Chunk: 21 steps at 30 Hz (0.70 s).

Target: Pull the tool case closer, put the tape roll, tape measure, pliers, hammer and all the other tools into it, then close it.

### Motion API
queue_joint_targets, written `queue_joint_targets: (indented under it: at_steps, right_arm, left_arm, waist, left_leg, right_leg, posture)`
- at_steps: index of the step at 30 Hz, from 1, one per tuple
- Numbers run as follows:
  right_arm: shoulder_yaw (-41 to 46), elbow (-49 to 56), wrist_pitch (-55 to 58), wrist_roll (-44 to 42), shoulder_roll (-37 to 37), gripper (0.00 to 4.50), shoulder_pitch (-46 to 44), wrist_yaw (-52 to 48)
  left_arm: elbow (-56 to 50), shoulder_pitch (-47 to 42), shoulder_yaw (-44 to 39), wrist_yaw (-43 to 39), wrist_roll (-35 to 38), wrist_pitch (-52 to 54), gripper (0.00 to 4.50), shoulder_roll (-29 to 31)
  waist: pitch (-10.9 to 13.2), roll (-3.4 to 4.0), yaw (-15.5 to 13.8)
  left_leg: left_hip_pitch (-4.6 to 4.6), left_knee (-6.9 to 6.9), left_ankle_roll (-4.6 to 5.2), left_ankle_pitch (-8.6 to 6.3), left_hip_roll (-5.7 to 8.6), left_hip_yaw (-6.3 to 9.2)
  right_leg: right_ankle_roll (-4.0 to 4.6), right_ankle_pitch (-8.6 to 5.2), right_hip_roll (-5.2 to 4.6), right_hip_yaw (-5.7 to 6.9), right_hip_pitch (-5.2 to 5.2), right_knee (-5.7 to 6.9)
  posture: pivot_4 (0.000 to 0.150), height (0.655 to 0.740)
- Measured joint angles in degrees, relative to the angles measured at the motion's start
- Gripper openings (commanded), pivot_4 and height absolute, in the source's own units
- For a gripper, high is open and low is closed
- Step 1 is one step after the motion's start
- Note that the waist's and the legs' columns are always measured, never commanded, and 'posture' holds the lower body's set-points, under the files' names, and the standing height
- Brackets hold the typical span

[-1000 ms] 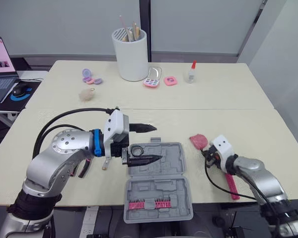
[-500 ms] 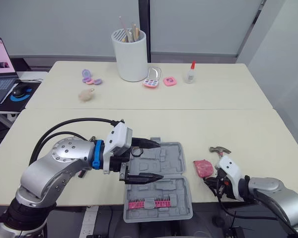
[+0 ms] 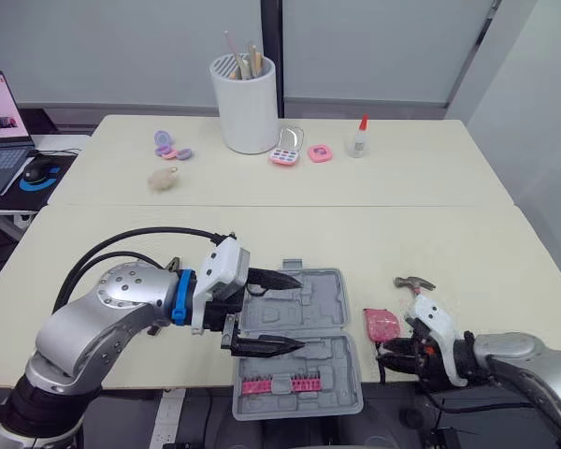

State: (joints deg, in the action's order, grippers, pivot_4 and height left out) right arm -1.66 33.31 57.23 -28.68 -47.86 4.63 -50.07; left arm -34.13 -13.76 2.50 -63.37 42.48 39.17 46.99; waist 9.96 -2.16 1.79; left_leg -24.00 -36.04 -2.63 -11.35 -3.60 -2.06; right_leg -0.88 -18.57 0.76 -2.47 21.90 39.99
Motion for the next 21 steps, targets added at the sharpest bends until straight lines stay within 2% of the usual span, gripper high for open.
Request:
queue_joint_targets:
  at_steps: [3, 7, 13, 16, 21]
  right_arm:
    - [0.69, -0.84, -14.13, 2.32, -2.52, 3.25, -1.67, -6.24]
    - [-2.18, -12.32, -38.34, 11.81, -4.88, 4.48, -4.00, -13.42]
    - [-6.38, -34.46, -62.13, 17.42, 0.10, 4.48, -11.18, -20.03]
    - [-9.02, -43.14, -69.42, 20.45, 1.87, 4.48, -14.12, -22.36]
    - [-10.48, -50.68, -75.12, 22.58, 4.00, 4.48, -16.59, -23.10]
  left_arm:
    - [-0.02, 1.03, 0.72, -0.37, -1.17, -1.66, 4.50, 0.00]
    - [-0.09, 2.02, 1.96, -0.93, -3.51, -4.94, 4.50, -0.47]
    - [-0.06, 2.91, 2.29, -0.15, -6.76, -11.16, 4.50, -3.32]
    - [-0.05, 3.94, 3.01, -0.92, -8.44, -12.85, 4.50, -3.25]
    - [-0.06, 4.52, 3.43, -0.75, -9.30, -13.51, 4.50, -3.25]
  waist:
    - [0.00, -0.01, 0.07]
    - [0.01, -0.03, -0.03]
    - [0.02, -0.03, 0.07]
    - [0.02, -0.02, 0.04]
    - [0.03, 0.00, 0.00]
  left_leg:
    - [0.10, -0.01, 0.00, 0.00, 0.03, 0.04]
    - [0.10, -0.01, 0.00, 0.00, 0.03, 0.04]
    - [0.16, -0.04, 0.00, 0.00, 0.03, 0.03]
    - [0.17, -0.04, 0.00, 0.00, 0.01, 0.03]
    - [0.20, -0.05, 0.00, 0.00, -0.02, 0.02]
  right_leg:
    - [0.00, -0.01, 0.07, 0.04, -0.11, -0.05]
    - [0.00, -0.01, 0.05, 0.07, -0.17, -0.11]
    - [0.27, 0.14, 0.08, 0.04, -0.21, -0.09]
    - [0.30, 0.14, 0.09, 0.05, -0.21, -0.08]
    - [0.31, 0.15, 0.02, 0.03, -0.26, -0.06]
  posture:
    - [0.150, 0.7400]
    - [0.150, 0.7400]
    - [0.150, 0.7400]
    - [0.150, 0.7400]
    - [0.150, 0.7400]
